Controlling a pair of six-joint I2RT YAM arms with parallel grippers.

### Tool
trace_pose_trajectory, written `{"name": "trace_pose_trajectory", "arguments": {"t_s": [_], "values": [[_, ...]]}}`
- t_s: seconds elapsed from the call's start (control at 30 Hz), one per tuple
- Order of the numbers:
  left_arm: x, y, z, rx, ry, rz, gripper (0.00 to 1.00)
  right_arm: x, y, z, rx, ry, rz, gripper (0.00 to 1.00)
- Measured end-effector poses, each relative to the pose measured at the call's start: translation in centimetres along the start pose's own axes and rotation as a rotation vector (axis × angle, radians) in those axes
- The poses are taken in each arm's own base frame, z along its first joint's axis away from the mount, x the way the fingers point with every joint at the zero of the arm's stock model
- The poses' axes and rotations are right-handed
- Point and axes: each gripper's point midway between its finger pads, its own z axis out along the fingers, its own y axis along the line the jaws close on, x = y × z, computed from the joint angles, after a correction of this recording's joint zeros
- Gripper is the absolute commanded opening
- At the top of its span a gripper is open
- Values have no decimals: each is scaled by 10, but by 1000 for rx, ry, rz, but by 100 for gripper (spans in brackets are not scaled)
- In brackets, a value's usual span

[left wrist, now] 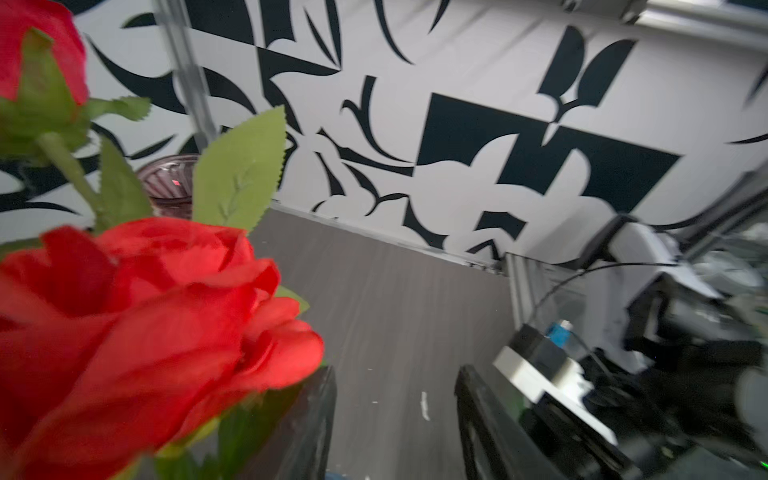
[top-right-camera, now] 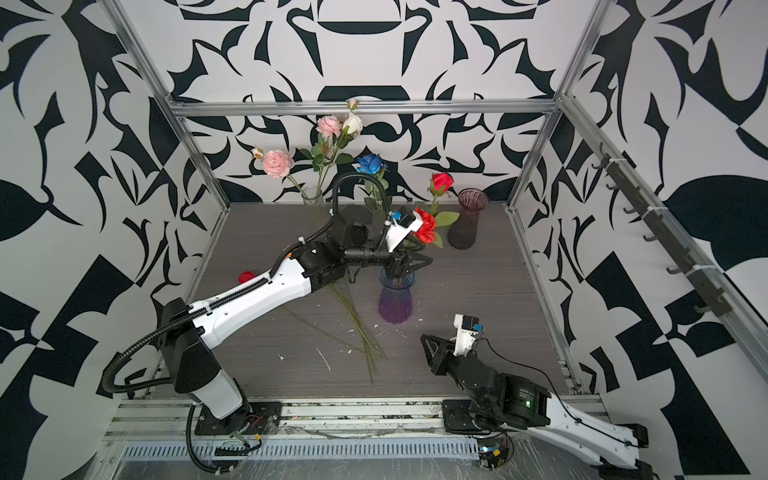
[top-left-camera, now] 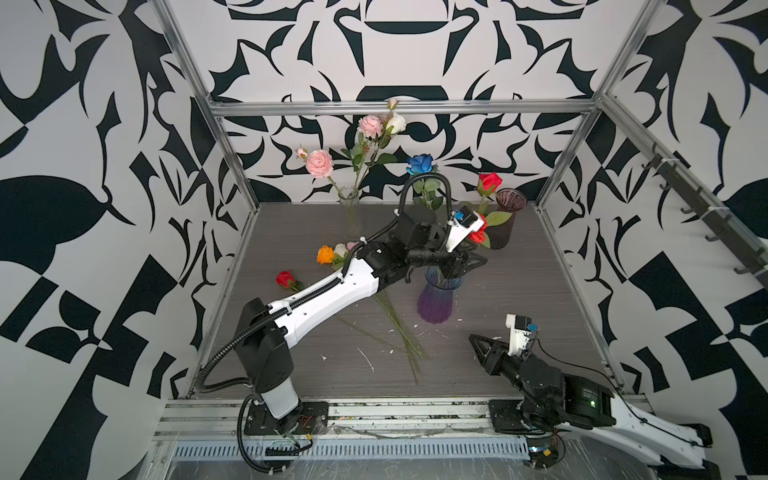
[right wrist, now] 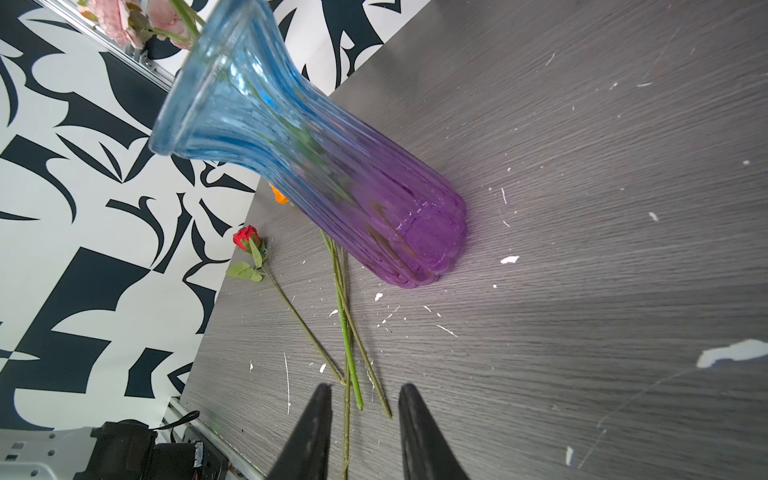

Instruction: Arrange the flowers into the vase

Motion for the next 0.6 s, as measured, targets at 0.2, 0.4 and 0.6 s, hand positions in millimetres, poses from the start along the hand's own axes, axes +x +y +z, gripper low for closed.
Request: {"name": "trace_pose_trajectory", "arguments": {"t_s": [0.2,0.4,0.6], "values": [[6,34,0,-274,47,56,53,0,0,0,1,0,-1,31],[10,66,-13,-472,72,93,54,0,0,0,1,1,-1,31],[18,78,-22,-553,107,111,54,1,-1,0,2,1,-1,32]]}}
